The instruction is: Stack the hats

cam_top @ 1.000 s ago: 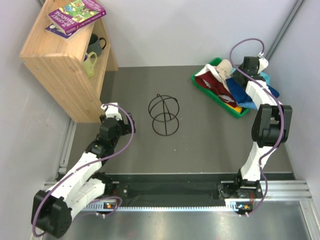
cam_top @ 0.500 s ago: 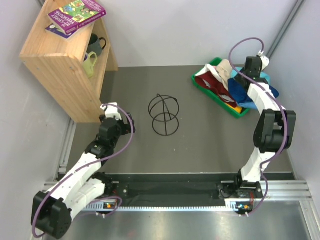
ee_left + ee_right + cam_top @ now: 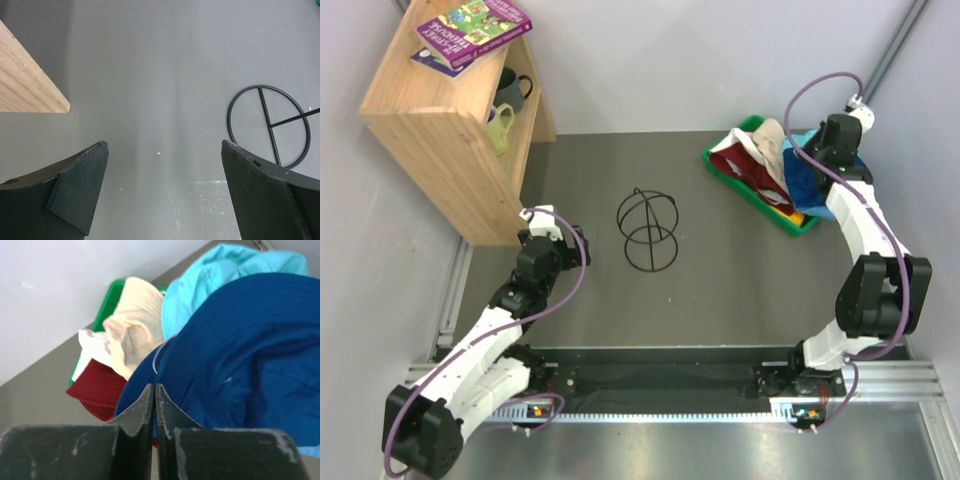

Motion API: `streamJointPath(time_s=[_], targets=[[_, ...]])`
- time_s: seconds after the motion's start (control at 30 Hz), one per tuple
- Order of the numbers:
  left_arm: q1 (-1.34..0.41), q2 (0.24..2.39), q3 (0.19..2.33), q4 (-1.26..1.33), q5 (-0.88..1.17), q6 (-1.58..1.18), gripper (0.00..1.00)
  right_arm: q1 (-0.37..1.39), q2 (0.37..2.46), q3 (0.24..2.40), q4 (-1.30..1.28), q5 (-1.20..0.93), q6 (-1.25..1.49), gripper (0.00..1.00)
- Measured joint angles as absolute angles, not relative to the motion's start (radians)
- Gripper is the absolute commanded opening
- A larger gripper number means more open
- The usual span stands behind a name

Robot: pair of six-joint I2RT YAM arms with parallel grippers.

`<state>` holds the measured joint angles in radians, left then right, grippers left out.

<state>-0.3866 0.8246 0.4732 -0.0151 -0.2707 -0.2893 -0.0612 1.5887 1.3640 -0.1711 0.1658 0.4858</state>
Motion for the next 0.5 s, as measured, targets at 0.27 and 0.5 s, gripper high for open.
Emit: streamJointPath(time_s=[0.27, 0.5], targets=[[-0.387, 0.825, 0.473, -0.014, -0.269, -0.289, 0.99, -0.061, 1.610, 1.238, -0.141, 0.152, 0.489, 0.00], [-0.387, 0.822, 0.473, -0.007, -0.269, -0.289, 0.99, -0.062, 1.717, 1.268, -0.135, 0.144, 0.490, 0.08]])
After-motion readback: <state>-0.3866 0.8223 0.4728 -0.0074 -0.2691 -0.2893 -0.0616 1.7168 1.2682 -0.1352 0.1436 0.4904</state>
